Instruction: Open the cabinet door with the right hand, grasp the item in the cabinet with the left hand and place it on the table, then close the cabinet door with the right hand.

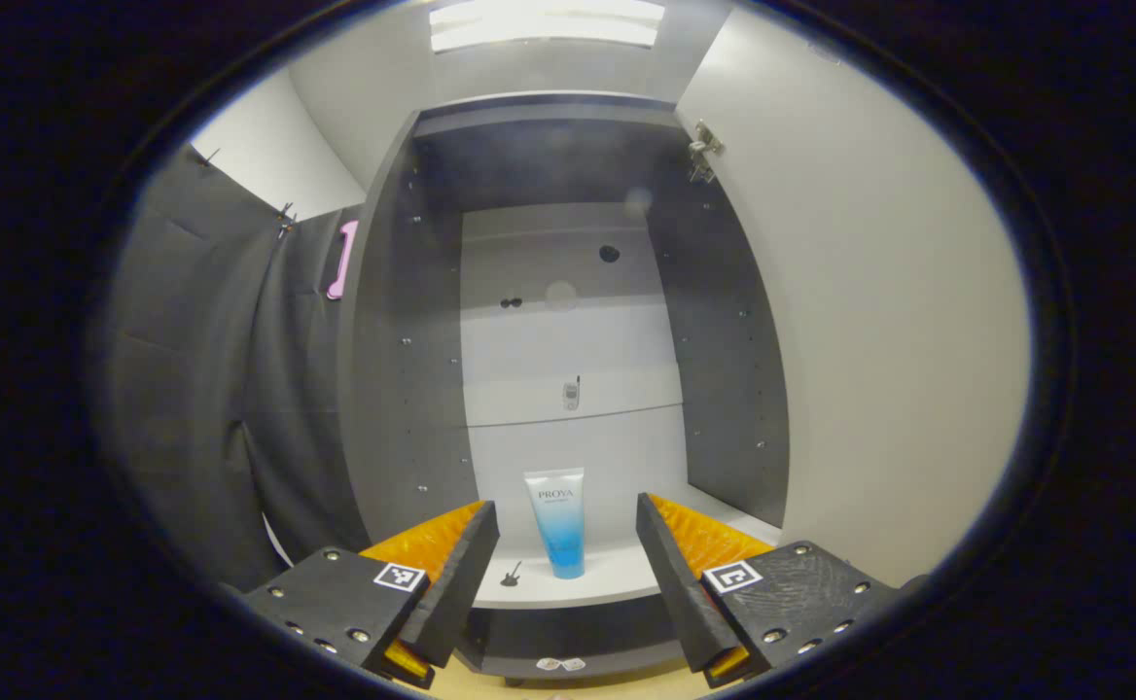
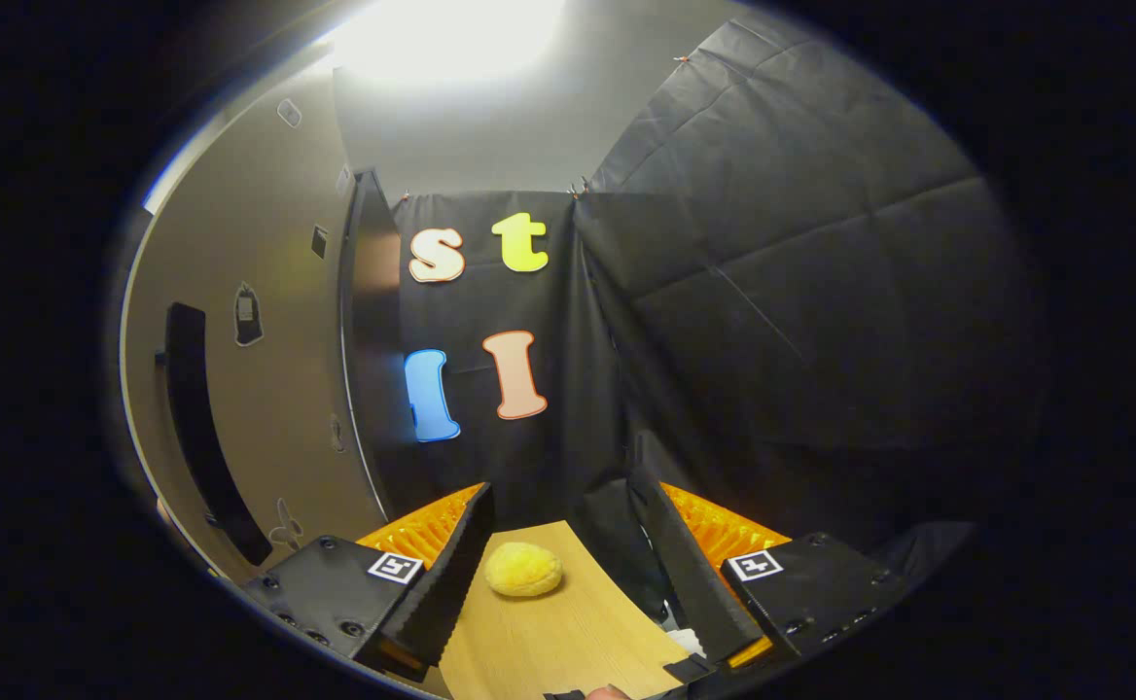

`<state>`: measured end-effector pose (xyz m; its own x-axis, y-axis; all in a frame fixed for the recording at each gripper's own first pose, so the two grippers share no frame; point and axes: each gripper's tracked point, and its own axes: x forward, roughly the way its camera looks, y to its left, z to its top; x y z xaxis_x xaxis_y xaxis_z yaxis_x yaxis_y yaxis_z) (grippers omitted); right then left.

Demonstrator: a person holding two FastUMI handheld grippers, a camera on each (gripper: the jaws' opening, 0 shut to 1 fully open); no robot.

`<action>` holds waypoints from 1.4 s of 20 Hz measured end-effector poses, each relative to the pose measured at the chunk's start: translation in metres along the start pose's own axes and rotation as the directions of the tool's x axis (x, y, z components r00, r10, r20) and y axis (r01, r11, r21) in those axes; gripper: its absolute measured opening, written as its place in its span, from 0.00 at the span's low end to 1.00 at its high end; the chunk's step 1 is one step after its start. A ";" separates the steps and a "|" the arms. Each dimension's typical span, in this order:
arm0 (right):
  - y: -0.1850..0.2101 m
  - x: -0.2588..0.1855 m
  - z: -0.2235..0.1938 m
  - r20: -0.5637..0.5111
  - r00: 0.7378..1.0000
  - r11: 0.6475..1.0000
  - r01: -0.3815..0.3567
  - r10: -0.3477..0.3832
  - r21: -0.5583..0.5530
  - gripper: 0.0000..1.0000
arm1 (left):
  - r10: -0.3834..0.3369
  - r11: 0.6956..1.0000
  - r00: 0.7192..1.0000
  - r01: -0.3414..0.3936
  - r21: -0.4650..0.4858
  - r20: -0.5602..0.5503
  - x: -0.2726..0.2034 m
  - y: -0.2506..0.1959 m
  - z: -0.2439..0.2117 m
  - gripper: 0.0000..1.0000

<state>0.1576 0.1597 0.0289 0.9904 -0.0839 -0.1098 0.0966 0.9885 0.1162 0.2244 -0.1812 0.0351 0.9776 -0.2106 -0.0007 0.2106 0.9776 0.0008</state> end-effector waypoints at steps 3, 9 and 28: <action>0.000 0.011 -0.014 -0.034 0.999 0.999 0.038 -0.039 -0.018 0.98 | -0.018 1.000 0.999 0.018 -0.018 -0.028 0.029 0.001 -0.013 0.88; 0.012 0.031 -0.033 -0.082 0.993 0.995 0.087 -0.090 -0.043 0.98 | -0.033 0.999 0.997 0.032 -0.019 -0.075 0.075 0.007 -0.045 0.88; 0.017 0.028 -0.037 -0.118 0.992 0.997 0.030 -0.039 -0.078 0.98 | -0.066 0.994 0.996 0.059 -0.095 -0.063 0.053 0.014 -0.044 0.47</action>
<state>0.1829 0.1792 -0.0087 0.9674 -0.1071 -0.2296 0.1183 0.9923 0.0357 0.2787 -0.1785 -0.0089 0.9597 -0.2738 -0.0634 0.2674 0.9589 -0.0947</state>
